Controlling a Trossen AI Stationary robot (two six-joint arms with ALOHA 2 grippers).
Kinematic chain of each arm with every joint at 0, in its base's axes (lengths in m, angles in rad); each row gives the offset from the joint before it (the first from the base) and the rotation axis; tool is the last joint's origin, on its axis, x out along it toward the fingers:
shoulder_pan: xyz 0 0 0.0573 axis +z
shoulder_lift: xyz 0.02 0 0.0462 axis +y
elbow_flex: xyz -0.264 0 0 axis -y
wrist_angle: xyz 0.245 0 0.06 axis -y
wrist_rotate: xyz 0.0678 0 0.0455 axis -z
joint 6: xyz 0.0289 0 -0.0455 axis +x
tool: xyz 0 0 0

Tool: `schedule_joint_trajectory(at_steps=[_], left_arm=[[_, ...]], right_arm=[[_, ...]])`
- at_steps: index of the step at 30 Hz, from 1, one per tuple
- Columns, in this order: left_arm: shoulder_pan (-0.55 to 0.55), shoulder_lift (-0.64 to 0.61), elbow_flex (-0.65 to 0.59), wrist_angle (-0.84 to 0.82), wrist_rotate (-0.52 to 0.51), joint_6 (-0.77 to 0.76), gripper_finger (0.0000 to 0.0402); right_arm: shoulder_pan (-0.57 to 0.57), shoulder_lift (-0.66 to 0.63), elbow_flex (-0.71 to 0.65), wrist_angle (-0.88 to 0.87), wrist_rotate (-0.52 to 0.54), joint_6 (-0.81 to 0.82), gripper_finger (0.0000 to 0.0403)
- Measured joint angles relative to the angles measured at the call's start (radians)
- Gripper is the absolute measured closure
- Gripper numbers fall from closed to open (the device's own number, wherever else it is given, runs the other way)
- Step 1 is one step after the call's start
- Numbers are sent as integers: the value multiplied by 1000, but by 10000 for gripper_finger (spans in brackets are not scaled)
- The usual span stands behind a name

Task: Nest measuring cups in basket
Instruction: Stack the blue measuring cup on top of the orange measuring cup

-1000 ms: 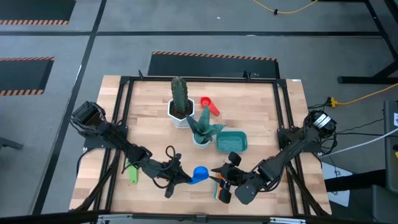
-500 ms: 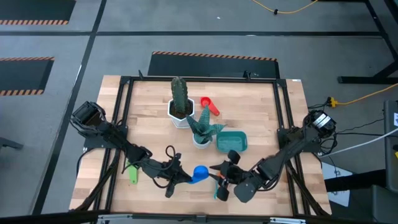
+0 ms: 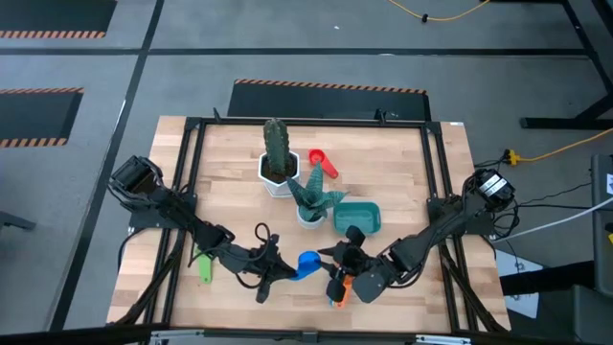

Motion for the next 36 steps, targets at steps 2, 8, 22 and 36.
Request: schedule_joint_trajectory(at_steps=[2, 8, 22, 36], left_arm=[[0, 0, 0, 3, 1, 0, 397], [0, -1, 0, 3, 3, 0, 399], [0, -2, 0, 3, 5, -4, 393], [0, -2, 0, -1, 18, -5, 374]], right_arm=[[-2, 0, 0, 11, 1, -1, 275], [-4, 0, 0, 20, 3, -27, 308], [-11, 1, 0, 19, 8, -50, 368], [-11, 1, 0, 17, -5, -51, 395]])
